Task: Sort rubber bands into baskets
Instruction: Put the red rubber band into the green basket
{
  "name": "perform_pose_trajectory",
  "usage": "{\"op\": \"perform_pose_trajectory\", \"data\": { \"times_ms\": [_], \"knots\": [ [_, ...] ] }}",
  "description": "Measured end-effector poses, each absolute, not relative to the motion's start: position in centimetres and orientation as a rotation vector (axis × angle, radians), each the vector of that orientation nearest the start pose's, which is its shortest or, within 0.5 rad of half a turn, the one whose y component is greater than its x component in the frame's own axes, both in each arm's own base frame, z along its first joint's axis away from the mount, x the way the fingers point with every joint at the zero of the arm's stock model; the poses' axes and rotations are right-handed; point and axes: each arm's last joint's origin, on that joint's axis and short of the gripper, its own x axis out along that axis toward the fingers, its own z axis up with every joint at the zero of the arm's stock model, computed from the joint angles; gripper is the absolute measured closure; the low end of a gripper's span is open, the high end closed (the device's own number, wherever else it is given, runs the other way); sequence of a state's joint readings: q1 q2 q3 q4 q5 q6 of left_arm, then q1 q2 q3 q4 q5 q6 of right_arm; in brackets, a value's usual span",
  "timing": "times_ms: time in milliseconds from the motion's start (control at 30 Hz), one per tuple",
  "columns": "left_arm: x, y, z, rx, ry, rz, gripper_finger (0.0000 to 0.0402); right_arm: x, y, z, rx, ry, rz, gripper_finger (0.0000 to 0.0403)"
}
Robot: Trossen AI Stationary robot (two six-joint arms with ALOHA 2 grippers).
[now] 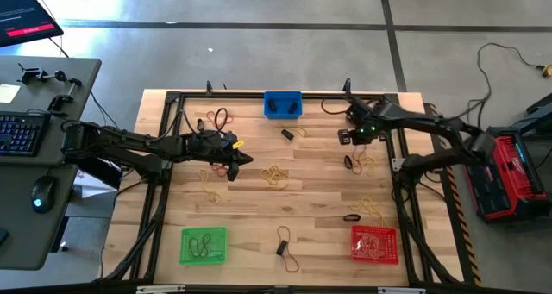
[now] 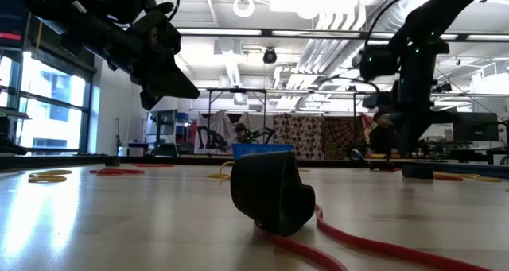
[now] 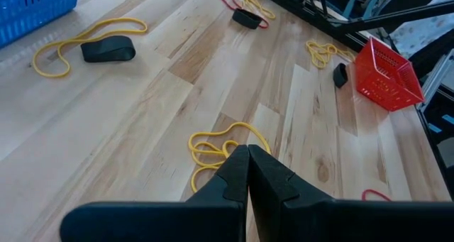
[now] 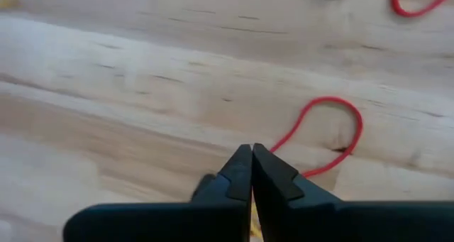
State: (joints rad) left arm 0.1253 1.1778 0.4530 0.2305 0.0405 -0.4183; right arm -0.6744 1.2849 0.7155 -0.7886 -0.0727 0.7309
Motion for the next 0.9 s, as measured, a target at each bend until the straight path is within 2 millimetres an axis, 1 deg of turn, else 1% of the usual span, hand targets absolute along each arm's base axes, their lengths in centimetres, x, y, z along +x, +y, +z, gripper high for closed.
{"op": "perform_pose_trajectory", "data": {
  "times_ms": [133, 267, 367, 467, 633, 767, 900],
  "knots": [
    [22.6, 2.7, 18.4, -0.45, 0.469, 0.185, 0.0402, 16.0, -12.0, 19.1, 1.084, 1.008, -1.0, 0.0402],
    [22.6, 2.7, 18.4, -0.45, 0.469, 0.185, 0.0401, 15.8, -11.8, 19.2, 1.12, 1.002, -1.054, 0.0391],
    [22.6, 2.7, 18.4, -0.45, 0.469, 0.185, 0.0402, 15.8, -11.8, 18.9, 1.125, 1.028, -1.067, 0.037],
    [22.6, 2.7, 18.4, -0.45, 0.469, 0.185, 0.0401, 15.7, -12.0, 18.6, 1.103, 1.058, -1.091, 0.034],
    [22.6, 2.7, 18.4, -0.45, 0.469, 0.184, 0.0401, 15.3, -12.6, 18.2, 1.065, 1.102, -1.112, 0.0298],
    [22.6, 2.7, 18.4, -0.45, 0.469, 0.184, 0.0401, 14.7, -13.6, 17.9, 1.014, 1.141, -1.081, 0.0291],
    [22.6, 2.7, 18.4, -0.45, 0.469, 0.184, 0.0401, 14.1, -14.6, 17.5, 0.963, 1.182, -0.997, 0.029]
  ]
}}
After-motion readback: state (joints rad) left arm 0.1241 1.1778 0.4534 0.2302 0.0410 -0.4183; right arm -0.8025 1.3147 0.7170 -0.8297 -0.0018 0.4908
